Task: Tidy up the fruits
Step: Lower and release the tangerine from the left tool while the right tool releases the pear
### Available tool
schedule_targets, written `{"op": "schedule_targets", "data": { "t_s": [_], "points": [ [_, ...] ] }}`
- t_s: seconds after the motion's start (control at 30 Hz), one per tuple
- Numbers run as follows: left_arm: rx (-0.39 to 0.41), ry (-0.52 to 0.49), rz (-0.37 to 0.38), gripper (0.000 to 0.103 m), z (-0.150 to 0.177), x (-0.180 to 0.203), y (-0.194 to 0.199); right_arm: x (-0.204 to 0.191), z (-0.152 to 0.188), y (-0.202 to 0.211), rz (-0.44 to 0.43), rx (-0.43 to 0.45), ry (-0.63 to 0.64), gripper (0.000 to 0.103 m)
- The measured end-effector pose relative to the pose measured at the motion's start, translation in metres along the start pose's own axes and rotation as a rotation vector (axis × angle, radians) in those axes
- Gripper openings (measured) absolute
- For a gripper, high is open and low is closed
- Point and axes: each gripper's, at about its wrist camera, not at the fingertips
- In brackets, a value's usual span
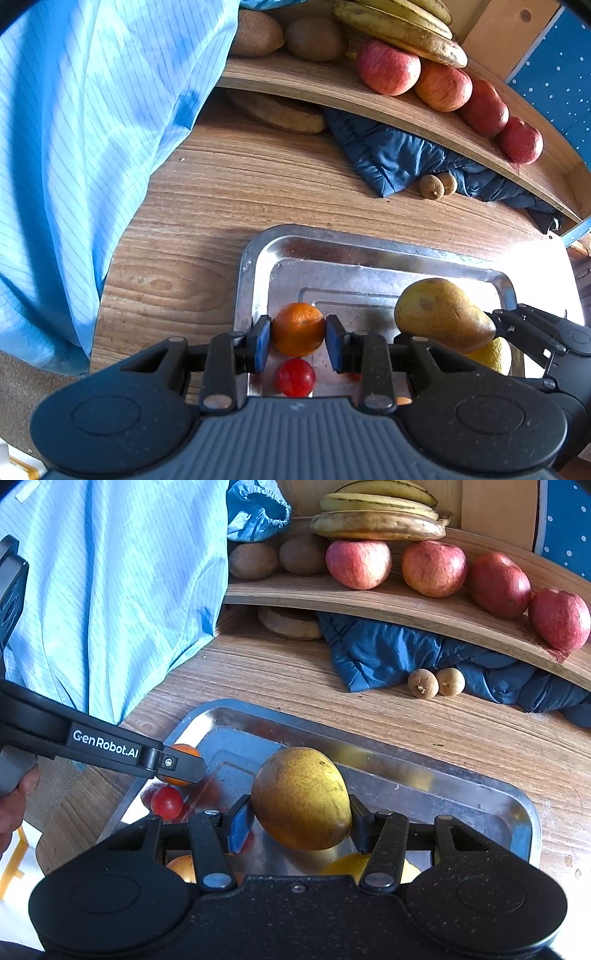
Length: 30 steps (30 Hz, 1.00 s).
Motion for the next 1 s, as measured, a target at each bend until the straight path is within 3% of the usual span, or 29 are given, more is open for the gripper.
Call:
{"op": "schedule_targets", "data": {
  "t_s": [1.0],
  "points": [
    [-0.013,-0.001,0.0,0.035,0.0025,-0.0015,-0.0004,-0.0032,0.0069,0.0062,0.025,0.003,0.007,0.055]
  ]
}}
Point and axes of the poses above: each gripper's, at about its wrist camera, not at the fingertips, and y roughly against the way its jaws point, x to its right, z to its underside, and after that the axes turned 5 degrees about -x, right-handed
